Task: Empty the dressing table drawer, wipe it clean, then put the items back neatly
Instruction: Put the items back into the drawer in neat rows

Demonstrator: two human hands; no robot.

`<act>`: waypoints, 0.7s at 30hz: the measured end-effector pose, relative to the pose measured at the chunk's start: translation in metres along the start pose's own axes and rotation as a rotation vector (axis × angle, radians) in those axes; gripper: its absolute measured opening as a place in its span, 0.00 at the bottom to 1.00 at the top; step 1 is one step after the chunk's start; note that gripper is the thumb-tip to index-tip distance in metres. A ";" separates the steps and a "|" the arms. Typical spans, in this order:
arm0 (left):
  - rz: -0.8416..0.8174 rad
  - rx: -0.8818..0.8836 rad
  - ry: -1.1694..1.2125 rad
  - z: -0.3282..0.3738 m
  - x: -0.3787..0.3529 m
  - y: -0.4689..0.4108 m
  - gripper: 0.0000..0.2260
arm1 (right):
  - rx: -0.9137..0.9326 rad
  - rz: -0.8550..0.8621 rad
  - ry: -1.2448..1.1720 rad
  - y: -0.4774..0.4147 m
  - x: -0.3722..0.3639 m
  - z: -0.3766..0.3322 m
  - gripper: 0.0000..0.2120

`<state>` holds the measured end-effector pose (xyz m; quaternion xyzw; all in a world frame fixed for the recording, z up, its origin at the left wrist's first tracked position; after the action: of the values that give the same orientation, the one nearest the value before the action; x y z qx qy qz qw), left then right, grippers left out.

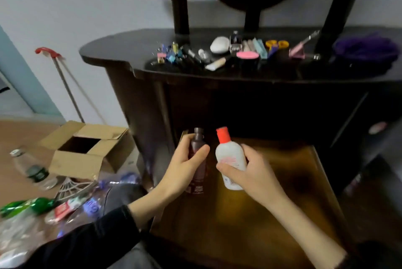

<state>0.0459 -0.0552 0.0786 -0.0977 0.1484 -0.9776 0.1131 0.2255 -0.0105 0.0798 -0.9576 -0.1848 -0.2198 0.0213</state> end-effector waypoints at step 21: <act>-0.659 0.295 -0.880 -0.125 -0.023 0.020 0.29 | -0.390 -0.281 0.330 -0.051 -0.056 0.144 0.15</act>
<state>0.0442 -0.0347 -0.0481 -0.5199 -0.0890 -0.8389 -0.1343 0.2192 0.0350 -0.0760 -0.8600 -0.2642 -0.4047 -0.1639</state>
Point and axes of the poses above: each hand's wrist, its own y-axis away from the middle knuckle, its own x-axis out of the back of the hand, z = x × y, the point moved 2 cm from there along -y, towards the middle knuckle, and after that the axes turned 9 degrees about -x, right-handed, at the moved point
